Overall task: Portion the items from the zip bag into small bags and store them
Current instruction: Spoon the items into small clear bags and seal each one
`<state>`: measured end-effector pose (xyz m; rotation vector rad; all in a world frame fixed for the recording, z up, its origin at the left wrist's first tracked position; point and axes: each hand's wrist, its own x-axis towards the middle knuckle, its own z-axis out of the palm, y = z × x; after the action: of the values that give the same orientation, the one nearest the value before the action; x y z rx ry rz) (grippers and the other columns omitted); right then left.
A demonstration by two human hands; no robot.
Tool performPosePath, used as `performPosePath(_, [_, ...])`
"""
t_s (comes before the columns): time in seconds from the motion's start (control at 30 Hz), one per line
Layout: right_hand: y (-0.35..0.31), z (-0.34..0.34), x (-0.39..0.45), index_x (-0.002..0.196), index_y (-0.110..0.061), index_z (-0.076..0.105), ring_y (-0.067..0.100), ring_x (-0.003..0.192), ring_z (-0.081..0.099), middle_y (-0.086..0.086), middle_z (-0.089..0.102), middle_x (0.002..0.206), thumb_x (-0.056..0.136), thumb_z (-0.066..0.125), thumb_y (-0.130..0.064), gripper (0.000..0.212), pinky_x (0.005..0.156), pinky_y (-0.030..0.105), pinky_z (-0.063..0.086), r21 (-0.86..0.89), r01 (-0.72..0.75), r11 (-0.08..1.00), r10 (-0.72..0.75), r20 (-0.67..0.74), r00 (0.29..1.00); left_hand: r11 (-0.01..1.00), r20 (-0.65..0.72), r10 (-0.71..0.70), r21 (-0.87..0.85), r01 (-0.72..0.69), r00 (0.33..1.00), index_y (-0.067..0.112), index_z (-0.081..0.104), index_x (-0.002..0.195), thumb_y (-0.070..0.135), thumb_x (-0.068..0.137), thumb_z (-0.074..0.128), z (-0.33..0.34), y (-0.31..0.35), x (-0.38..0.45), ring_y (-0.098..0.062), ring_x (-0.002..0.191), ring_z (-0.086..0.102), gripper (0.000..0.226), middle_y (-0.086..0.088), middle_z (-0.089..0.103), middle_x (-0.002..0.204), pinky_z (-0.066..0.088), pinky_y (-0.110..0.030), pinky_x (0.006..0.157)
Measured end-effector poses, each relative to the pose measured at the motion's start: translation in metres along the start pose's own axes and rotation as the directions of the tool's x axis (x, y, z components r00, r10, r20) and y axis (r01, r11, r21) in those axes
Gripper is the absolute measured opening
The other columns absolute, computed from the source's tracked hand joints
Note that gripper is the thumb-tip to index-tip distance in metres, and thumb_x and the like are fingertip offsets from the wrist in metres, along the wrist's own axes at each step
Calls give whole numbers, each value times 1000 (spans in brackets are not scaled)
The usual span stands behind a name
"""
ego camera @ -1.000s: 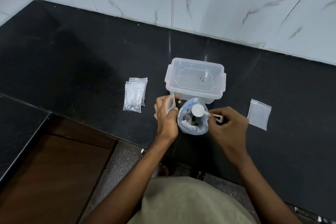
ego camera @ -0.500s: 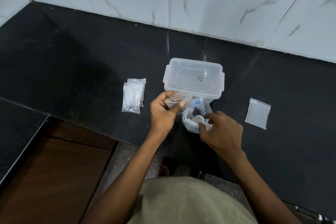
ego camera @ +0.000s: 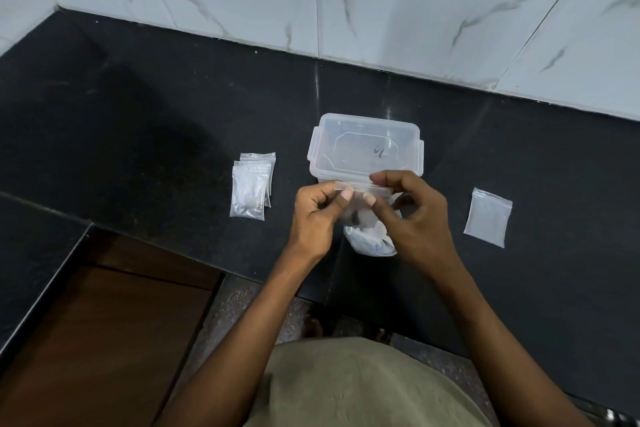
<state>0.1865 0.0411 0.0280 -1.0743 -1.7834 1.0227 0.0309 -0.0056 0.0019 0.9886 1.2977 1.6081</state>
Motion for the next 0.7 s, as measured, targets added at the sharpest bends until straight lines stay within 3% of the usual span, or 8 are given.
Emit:
performPosePath(0.1, [-2,1,4,93,-10,75,15,81,69,-3,74,87,88,74,-3,8,74,31,58,41,-42,998,43,-37,998,999,-46,-35,-1,35,998,2,71,88,6,89,63,3,-3,-2,-5,71,66,9,8,73,75,52,-20,68])
performPosePath(0.2, [-1,1,4,90,-12,74,10,80,69,-6,73,85,88,73,-1,11,75,23,56,46,-61,997,61,0,998,998,-134,-62,-31,58,989,9,64,79,0,82,68,3,-2,-4,2,63,59,10,12,67,66,49,-15,65])
performPosePath(0.5, [-1,1,0,92,-10,75,14,79,68,-4,72,86,85,79,-7,9,73,26,57,-7,-15,1000,16,143,990,997,-118,-59,32,63,991,11,64,68,0,67,69,-5,1,-5,-12,70,59,13,6,66,71,47,-22,66])
performPosePath(0.7, [-5,6,3,88,-8,73,10,76,66,-4,69,83,85,79,-7,7,70,18,53,-78,68,995,-51,208,977,999,-91,-29,39,33,995,5,65,72,-3,70,69,-7,3,-6,-13,71,62,9,4,67,72,50,-23,69])
